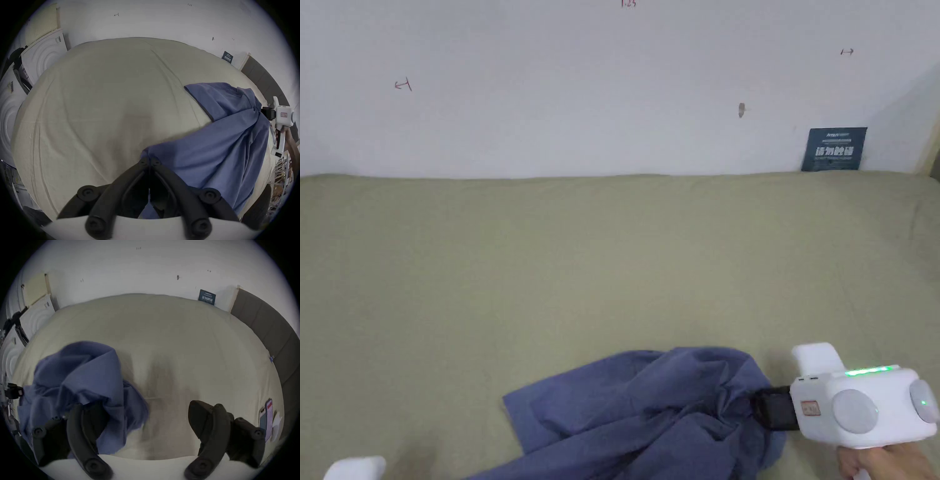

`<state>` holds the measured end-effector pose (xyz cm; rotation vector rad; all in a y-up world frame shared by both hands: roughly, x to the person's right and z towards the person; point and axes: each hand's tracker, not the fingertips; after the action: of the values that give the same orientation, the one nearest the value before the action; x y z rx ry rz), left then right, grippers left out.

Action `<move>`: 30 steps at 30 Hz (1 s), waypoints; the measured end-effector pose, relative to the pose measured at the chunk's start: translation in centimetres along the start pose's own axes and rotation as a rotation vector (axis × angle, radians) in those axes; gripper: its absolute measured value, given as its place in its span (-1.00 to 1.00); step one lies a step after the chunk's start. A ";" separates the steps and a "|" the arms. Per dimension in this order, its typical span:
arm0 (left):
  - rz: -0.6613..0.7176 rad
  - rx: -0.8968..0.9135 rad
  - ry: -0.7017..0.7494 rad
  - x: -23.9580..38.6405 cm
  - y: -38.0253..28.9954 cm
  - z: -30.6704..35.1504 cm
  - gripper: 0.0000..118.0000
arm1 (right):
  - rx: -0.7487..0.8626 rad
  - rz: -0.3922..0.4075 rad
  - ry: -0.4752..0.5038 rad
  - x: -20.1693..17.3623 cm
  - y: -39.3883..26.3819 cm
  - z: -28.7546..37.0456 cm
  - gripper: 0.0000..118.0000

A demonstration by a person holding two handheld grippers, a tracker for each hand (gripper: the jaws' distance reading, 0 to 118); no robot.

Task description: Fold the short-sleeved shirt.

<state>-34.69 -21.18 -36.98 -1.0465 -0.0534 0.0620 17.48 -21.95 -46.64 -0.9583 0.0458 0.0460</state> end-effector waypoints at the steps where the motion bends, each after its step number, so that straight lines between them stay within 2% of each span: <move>1: 0.003 0.000 -0.002 0.0 0.0 0.0 -1.00 | -0.015 -0.007 0.005 -0.1 0.0 -0.2 0.07; 2: 0.006 0.001 -0.003 -0.2 0.0 0.1 -1.00 | -0.008 -0.031 0.042 -0.2 -0.2 0.1 -0.03; 3: 0.008 0.003 -0.004 -0.1 0.0 0.2 -1.00 | 0.005 -0.018 0.022 -0.4 -0.1 1.1 -0.39; 4: 0.008 0.003 -0.004 -0.1 0.0 0.4 -1.00 | 0.026 -0.028 0.104 -0.5 0.0 1.8 -0.97; 5: 0.006 0.002 -0.002 -0.1 0.2 0.7 -1.00 | 0.071 -0.044 0.033 -0.8 -0.1 3.0 -0.97; 7: 0.008 0.032 0.020 -0.4 0.5 2.0 -1.00 | 0.076 -0.031 0.045 -0.6 0.1 5.0 -0.97; 11: 0.034 0.142 0.037 -1.4 2.6 6.8 -1.00 | 0.189 -0.048 0.019 1.6 1.4 11.0 -0.97; 14: 0.015 0.234 0.069 -1.8 4.8 11.5 -1.00 | 0.260 -0.053 0.018 3.1 2.7 16.2 -0.97; 17: -0.030 0.319 0.080 -1.5 6.8 16.1 -1.00 | 0.355 -0.013 -0.022 3.3 3.3 21.1 -0.97; 21: -0.049 0.417 0.104 -0.5 9.4 22.0 -1.00 | 0.443 -0.034 -0.027 4.4 4.3 26.7 -0.97; 25: -0.047 0.494 0.110 0.6 11.7 25.6 -1.00 | 0.506 -0.025 -0.062 4.4 4.6 31.8 -0.97; 30: -0.018 0.554 0.095 2.5 14.6 28.2 -1.00 | 0.557 -0.062 -0.097 5.5 6.3 35.4 -0.97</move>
<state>-34.69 10.66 -35.46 -0.4940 0.0395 0.0089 23.28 10.69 -31.77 -0.3998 -0.0586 0.0207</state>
